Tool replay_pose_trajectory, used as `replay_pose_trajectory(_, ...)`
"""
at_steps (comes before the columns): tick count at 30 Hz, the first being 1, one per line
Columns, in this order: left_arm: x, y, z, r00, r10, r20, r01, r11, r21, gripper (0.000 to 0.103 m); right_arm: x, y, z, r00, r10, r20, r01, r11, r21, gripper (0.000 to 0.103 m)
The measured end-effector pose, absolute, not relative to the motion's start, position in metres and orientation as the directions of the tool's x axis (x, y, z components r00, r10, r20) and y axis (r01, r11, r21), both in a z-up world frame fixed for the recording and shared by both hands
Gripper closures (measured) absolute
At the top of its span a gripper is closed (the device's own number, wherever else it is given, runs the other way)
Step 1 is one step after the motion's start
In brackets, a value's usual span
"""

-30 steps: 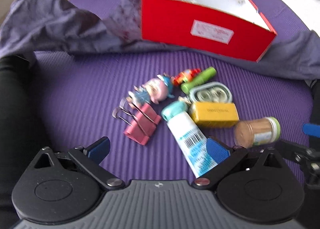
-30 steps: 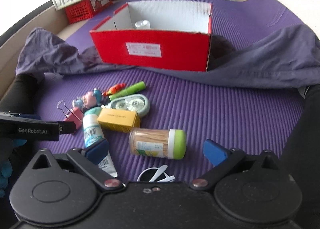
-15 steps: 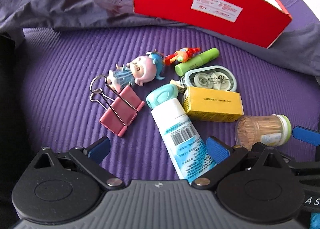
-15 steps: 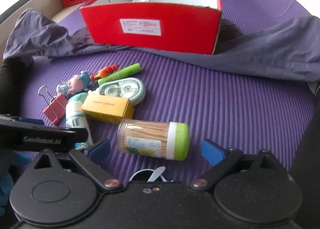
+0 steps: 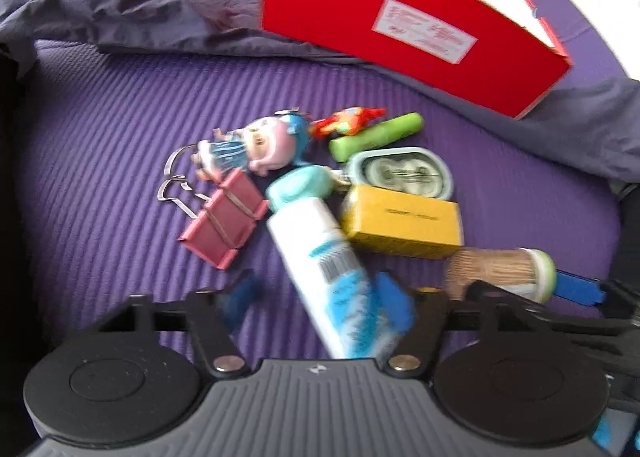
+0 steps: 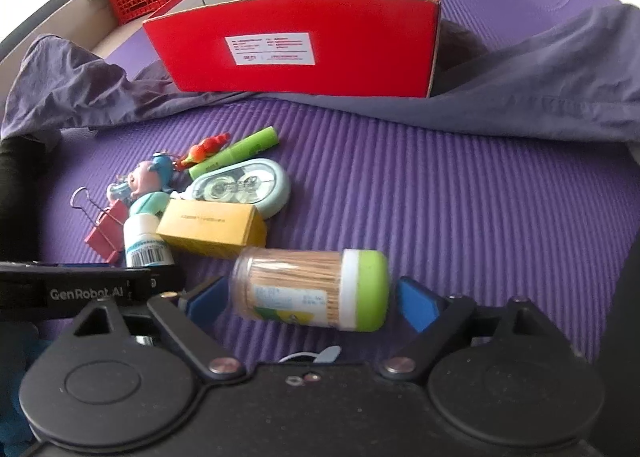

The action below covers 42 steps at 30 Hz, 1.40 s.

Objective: Organize rigid objects
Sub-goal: 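Grasp the white tube with the left tool while the right tool grasps the toothpick jar, then lower the tube and toothpick jar into the red box and open both tools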

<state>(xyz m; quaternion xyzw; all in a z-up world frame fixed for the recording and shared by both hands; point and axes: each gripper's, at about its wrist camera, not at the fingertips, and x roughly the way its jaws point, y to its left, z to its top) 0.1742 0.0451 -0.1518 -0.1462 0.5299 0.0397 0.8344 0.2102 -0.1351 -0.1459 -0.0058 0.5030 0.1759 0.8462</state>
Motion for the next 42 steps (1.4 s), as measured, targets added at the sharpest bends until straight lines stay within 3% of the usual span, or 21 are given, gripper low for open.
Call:
replay_pose_trajectory(7, 0.173, 0.039, -0.148, 0.440, -0.090, -0.894, -0.210, 0.957, -0.199, 0.060, 0.210, -0.131, -0.149, 0.431, 0.265, -0.863, -0.294, 0.945, 0.143, 0.018)
replay_pose_trajectory(20, 0.160, 0.052, -0.126, 0.473, -0.131, -0.871, -0.209, 0.944, -0.255, 0.066, 0.203, -0.141, -0.119, 0.465, 0.298, -0.834, -0.300, 0.939, 0.168, 0.018)
replay_pose_trajectory(22, 0.158, 0.055, -0.120, 0.481, -0.131, -0.867, -0.216, 0.940, -0.263, 0.068, 0.202, -0.143, -0.111, 0.473, 0.308, -0.825, -0.306, 0.936, 0.174, 0.018)
replay_pose_trajectory(24, 0.157, 0.057, -0.114, 0.494, -0.135, -0.859, -0.214, 0.938, -0.271, 0.076, 0.202, -0.145, -0.103, 0.478, 0.310, -0.822, -0.306, 0.936, 0.175, 0.018)
replay_pose_trajectory(33, 0.151, 0.063, -0.087, 0.537, -0.147, -0.831, -0.192, 0.937, -0.290, 0.076, 0.199, -0.150, -0.079, 0.490, 0.333, -0.806, -0.317, 0.929, 0.191, 0.018)
replay_pose_trajectory(42, 0.164, 0.064, -0.026, 0.641, -0.171, -0.748, -0.125, 0.939, -0.321, 0.076, 0.212, -0.147, -0.033, 0.543, 0.365, -0.756, -0.370, 0.913, 0.175, 0.018)
